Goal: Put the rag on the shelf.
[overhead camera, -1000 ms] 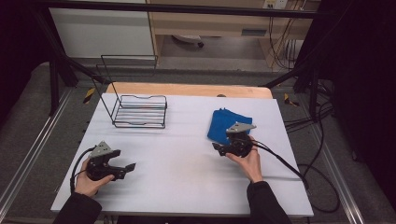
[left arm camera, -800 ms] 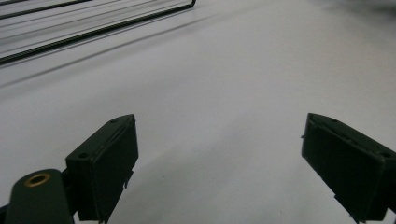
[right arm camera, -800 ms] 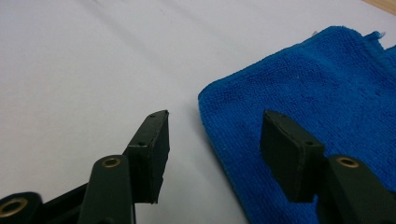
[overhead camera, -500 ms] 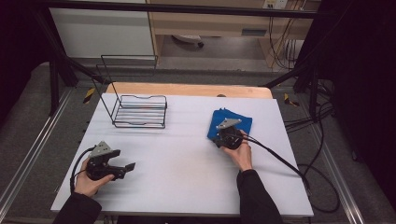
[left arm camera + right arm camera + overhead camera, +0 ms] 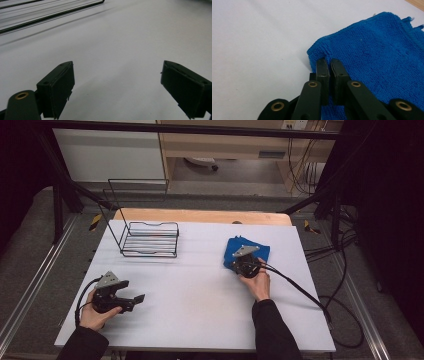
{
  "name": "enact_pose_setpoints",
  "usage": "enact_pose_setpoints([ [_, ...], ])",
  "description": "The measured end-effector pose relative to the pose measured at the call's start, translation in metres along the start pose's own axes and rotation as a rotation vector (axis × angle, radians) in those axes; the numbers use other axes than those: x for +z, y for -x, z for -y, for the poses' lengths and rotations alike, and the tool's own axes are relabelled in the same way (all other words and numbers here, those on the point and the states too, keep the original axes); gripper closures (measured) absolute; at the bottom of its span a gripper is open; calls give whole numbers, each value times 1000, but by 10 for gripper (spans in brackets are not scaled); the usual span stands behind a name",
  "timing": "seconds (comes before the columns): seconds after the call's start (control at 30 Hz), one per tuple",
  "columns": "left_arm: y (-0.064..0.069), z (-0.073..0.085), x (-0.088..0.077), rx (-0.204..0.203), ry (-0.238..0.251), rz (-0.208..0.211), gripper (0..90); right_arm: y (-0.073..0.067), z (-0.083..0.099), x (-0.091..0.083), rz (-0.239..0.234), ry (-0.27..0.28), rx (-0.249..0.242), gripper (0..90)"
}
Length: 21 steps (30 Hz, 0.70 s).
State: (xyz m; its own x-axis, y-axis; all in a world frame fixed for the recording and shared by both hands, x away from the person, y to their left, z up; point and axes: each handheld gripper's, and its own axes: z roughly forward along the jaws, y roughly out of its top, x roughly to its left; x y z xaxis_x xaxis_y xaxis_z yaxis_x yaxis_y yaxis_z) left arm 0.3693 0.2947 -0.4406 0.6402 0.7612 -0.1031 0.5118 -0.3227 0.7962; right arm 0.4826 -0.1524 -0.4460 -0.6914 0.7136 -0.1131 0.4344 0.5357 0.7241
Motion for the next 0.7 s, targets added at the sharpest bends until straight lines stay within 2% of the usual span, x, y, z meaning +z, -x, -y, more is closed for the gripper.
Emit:
enact_pose_setpoints([
  [0.2,0,0,0,-8,4,-3,121,-4,-5,-17,-46,25,57,875],
  [0.37,0,0,0,-4,1,-4,121,-12,-7,-31,-112,43,121,876],
  [0.43,0,0,0,-5,2,-5,121,-18,-7,-34,-131,42,137,876],
  [0.53,0,0,0,-5,3,-8,122,-32,-12,-36,-161,40,129,876],
  [0.7,-1,-1,-1,-7,8,-12,121,-56,-24,-35,-234,80,149,876],
])
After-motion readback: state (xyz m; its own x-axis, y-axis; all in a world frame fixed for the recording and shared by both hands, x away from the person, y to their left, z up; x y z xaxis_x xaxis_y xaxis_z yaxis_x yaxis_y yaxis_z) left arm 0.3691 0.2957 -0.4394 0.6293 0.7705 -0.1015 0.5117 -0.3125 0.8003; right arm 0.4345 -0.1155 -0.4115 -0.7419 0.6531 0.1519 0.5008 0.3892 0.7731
